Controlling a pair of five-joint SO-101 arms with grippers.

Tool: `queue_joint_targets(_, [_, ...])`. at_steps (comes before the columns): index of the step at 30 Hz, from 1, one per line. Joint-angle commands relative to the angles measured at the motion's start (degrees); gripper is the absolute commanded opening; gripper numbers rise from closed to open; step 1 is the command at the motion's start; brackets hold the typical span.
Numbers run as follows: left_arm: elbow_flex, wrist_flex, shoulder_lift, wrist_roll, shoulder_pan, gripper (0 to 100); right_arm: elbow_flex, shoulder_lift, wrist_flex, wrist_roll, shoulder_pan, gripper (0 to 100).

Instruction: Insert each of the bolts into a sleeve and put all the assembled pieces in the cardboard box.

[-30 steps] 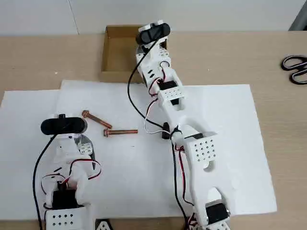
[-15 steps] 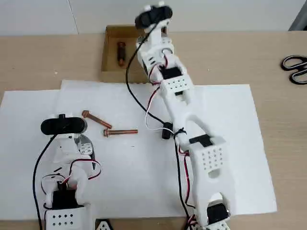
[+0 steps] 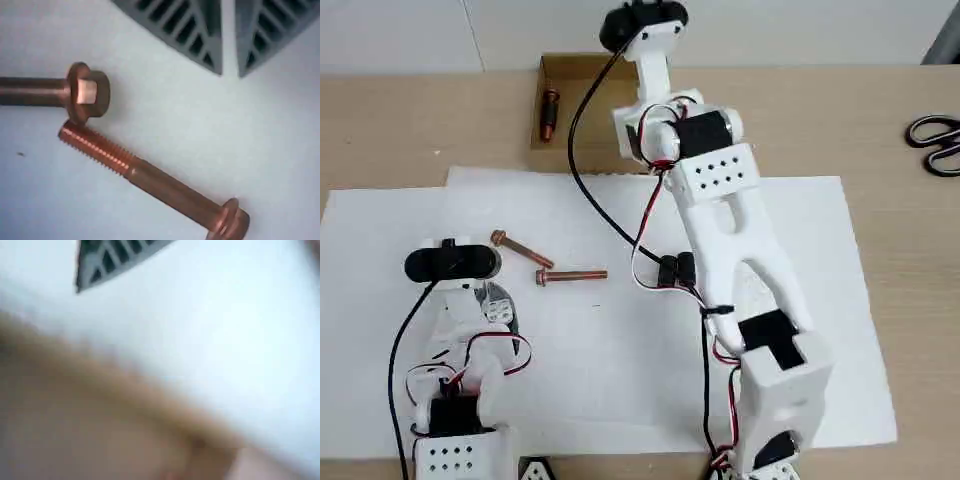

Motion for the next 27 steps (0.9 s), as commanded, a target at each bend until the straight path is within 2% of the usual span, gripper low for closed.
queue_joint_targets(1, [-0.92,0.0,-0.09,0.26,-0.18,1,-2.81,-6.73,10.68,0.35,-0.48,21.3])
queue_joint_targets(5, [-0.92,0.0,-0.09,0.26,-0.18,1,-2.81,-10.77,20.26,0.26,-0.04,21.3])
queue_joint_targets(8, [-0.92,0.0,-0.09,0.26,-0.18,1,-2.73,-12.7,23.6,0.26,1.1,21.3])
queue_joint_targets(22, [-0.92,0.0,-0.18,0.35,-0.26,1,-2.02,-20.26,25.27,-1.58,1.45,21.3])
queue_joint_targets(27, [-0.92,0.0,-0.18,0.35,-0.26,1,7.38,-25.01,25.1,-3.96,-2.07,21.3])
